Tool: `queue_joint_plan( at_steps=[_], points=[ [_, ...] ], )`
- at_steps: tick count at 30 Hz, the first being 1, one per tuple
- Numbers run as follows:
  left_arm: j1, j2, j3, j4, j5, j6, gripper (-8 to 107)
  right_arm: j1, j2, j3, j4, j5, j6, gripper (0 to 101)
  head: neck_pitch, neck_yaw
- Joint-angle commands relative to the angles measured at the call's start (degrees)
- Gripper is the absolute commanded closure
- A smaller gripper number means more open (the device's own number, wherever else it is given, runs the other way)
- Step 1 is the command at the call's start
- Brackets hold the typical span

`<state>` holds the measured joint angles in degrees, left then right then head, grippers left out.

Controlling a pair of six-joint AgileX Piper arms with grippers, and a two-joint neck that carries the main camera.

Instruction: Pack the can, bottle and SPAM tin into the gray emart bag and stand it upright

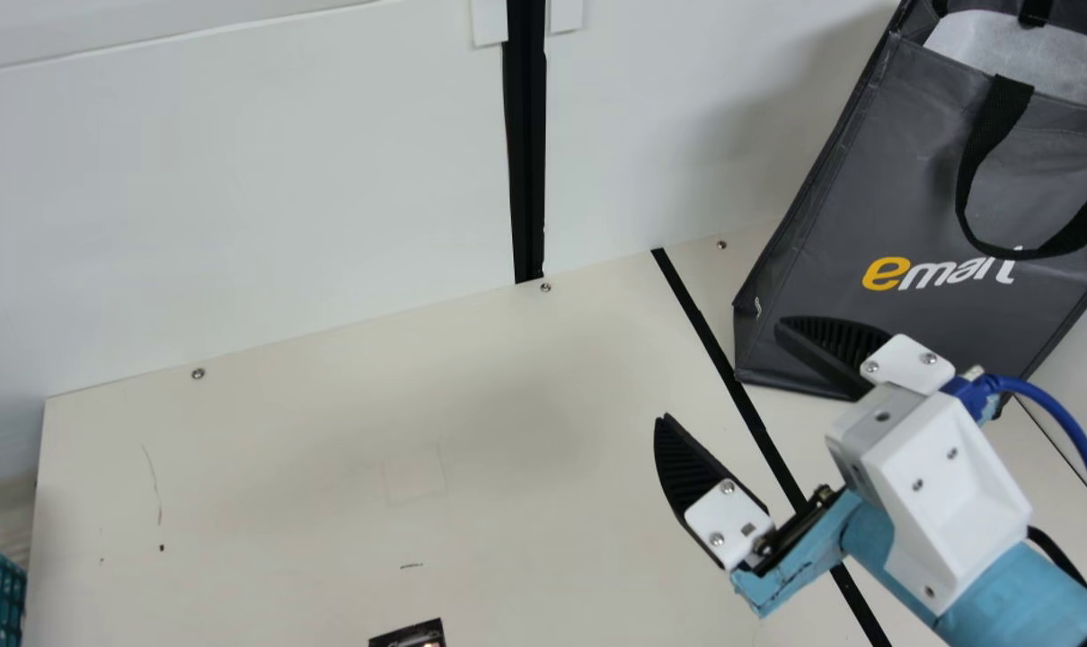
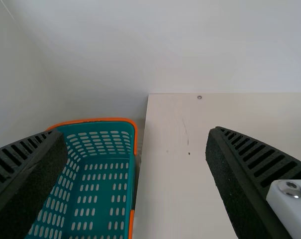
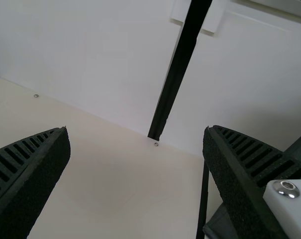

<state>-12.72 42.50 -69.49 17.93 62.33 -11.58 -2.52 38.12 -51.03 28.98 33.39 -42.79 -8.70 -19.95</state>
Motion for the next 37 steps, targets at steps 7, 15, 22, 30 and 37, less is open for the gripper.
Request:
queue_joint_plan(
  at_steps=[7, 15, 22, 30, 37],
  points=[
    [0.0, 0.0, 0.0, 0.0, 0.0, 0.0, 9, 0.0, -0.1, 0.0, -0.3, 0.2, 0.2, 6, -1.3, 0.0],
    [0.0, 0.0, 0.0, 0.0, 0.0, 0.0, 9, 0.0, -0.1, 0.0, -0.3, 0.2, 0.2, 6, -1.3, 0.0],
    [0.0, 0.0, 0.0, 0.0, 0.0, 0.0, 9, 0.0, -0.1, 0.0, -0.3, 0.2, 0.2, 6, -1.3, 0.0],
    [0.0, 0.0, 0.0, 0.0, 0.0, 0.0, 9, 0.0, -0.1, 0.0, -0.3, 0.2, 0.2, 6, -1.3, 0.0],
    [0.0, 0.0, 0.0, 0.0, 0.0, 0.0, 9, 0.0, -0.1, 0.0, -0.3, 0.2, 0.2, 6, -1.3, 0.0]
  ],
)
